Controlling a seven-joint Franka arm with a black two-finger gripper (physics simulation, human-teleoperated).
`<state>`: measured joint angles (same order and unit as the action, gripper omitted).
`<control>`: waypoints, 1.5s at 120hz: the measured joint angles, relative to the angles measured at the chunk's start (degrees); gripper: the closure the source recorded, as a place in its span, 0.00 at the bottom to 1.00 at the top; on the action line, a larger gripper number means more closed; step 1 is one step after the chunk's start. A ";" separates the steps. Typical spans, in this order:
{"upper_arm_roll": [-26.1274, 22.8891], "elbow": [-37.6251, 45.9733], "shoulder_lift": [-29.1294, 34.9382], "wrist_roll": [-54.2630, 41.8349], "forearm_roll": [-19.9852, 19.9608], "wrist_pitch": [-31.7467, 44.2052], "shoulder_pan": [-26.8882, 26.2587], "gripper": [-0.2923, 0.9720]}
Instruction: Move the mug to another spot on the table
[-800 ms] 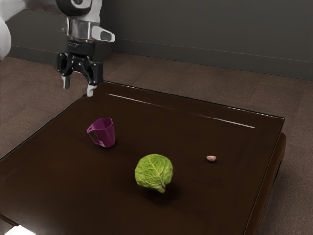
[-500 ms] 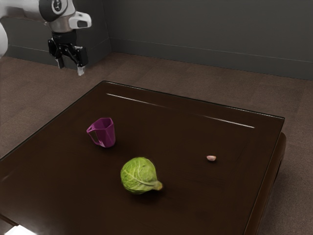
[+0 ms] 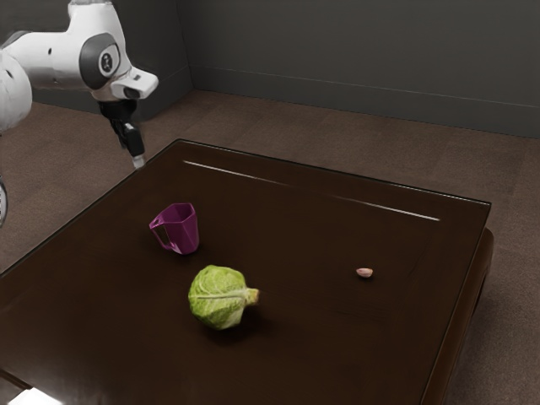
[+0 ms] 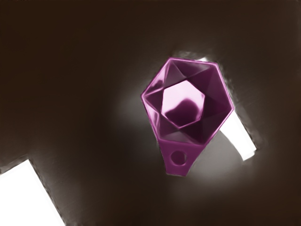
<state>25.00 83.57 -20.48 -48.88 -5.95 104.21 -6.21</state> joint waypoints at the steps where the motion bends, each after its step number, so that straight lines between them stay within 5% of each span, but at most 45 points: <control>1: -0.02 0.58 -0.05 -0.62 -0.14 0.38 0.01 0.25; 45: -0.54 12.46 -6.17 -22.55 -8.05 13.86 0.60 0.25; 110: -2.14 14.27 -12.06 -38.76 -14.84 22.70 0.93 0.24; 154: -2.12 15.35 -12.44 -44.40 -18.04 25.76 1.28 0.52; 180: -2.17 22.66 -5.50 -47.53 -21.93 31.81 0.67 0.65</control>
<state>22.83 106.23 -25.98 -96.41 -27.88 136.02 -5.54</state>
